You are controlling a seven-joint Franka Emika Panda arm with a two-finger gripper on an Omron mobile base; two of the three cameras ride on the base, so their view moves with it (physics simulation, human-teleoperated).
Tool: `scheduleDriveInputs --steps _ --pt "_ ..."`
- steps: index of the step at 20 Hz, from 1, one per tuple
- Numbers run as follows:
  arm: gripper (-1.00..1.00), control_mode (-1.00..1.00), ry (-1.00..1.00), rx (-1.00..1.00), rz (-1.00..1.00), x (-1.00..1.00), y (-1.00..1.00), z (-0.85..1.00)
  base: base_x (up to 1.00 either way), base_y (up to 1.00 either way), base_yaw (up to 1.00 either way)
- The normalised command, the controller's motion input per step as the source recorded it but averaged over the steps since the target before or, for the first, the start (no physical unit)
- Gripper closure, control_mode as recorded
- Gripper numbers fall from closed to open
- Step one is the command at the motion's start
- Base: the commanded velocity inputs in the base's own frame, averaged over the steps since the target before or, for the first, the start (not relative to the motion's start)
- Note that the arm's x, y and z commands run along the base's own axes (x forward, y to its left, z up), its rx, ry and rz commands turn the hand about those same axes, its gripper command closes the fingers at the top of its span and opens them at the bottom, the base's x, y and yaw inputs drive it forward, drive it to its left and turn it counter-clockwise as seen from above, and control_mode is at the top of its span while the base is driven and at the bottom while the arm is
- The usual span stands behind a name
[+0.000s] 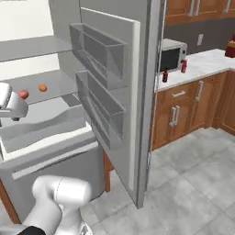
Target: Place the ketchup and condiment bottle from the counter to the top shelf of the fridge. If the existing items in the fridge are on the top shelf, move them to other shelves.
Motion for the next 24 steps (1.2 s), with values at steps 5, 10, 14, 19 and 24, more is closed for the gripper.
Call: scheduleDriveInputs --steps 5,10,14,19,24 --pt "-1.00 1.00 0.00 0.00 0.00 0.00 0.00 0.00 -0.49 0.14 -0.88" --pt "-1.00 1.00 0.00 0.00 0.00 0.00 0.00 0.00 -0.27 0.05 -0.90" --pt "-1.00 1.00 0.00 0.00 0.00 0.00 0.00 0.00 0.00 -0.38 -0.83" --pt "-1.00 1.00 0.00 0.00 0.00 0.00 0.00 0.00 0.00 -0.90 -0.69" --pt "-1.00 1.00 0.00 0.00 0.00 0.00 0.00 0.00 0.00 -0.98 -0.67"
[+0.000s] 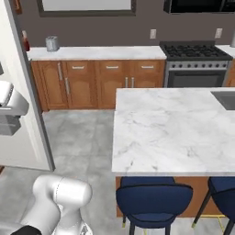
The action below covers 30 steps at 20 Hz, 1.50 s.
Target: Place the ketchup and condiment bottle from the counter to the top shelf of the fridge. If the existing items in the fridge are on the top shelf, move them to other shelves.
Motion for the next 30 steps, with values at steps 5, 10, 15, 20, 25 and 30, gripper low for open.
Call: scheduleDriveInputs --steps 5,10,15,20,25,30 --pt "-1.00 1.00 0.00 0.00 0.00 0.00 0.00 0.00 -0.33 -0.77 -0.64" --pt "-1.00 1.00 0.00 0.00 0.00 0.00 0.00 0.00 -0.93 -0.33 -0.60" --pt "-1.00 1.00 0.00 0.00 0.00 0.00 0.00 0.00 -1.00 -0.26 -0.53" --pt "-1.00 1.00 0.00 0.00 0.00 0.00 0.00 0.00 -0.89 -0.12 -0.64" --pt "-1.00 1.00 0.00 0.00 0.00 0.00 0.00 0.00 -0.08 -0.08 -0.88" --pt "-1.00 1.00 0.00 0.00 0.00 0.00 0.00 0.00 0.00 -0.44 -0.81"
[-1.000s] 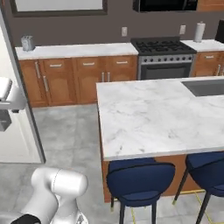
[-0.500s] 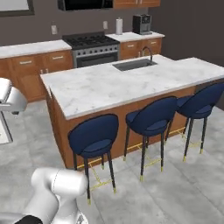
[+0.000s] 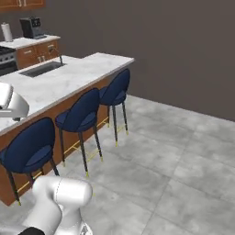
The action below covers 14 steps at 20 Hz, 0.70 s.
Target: Place the ketchup and condiment bottle from the counter to the top shelf of the fridge. If the existing items in the fridge are on the top shelf, move them to other shelves.
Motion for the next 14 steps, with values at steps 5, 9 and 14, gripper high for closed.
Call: scheduleDriveInputs --steps 5,9,14 --pt "-1.00 1.00 0.00 0.00 0.00 0.00 0.00 0.00 0.09 -0.60 -0.69" --pt "-1.00 1.00 0.00 0.00 0.00 0.00 0.00 0.00 0.63 -0.61 -0.51" --pt "-1.00 1.00 0.00 0.00 0.00 0.00 0.00 0.00 1.00 -0.10 -0.25"
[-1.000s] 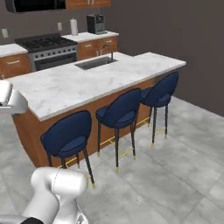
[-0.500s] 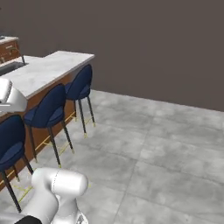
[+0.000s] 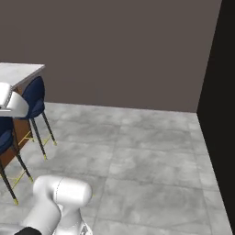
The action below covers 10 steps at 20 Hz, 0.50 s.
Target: Place the ketchup and condiment bottle from the counter to the top shelf of the fridge. If the existing items in the fridge are on the top shelf, move them to other shelves.
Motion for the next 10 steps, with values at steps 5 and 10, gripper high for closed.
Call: scheduleDriveInputs --steps 5,10 --pt "-1.00 1.00 0.00 0.00 0.00 0.00 0.00 0.00 1.00 0.34 -0.12" --pt "-1.00 1.00 0.00 0.00 0.00 0.00 0.00 0.00 1.00 0.66 -0.11"
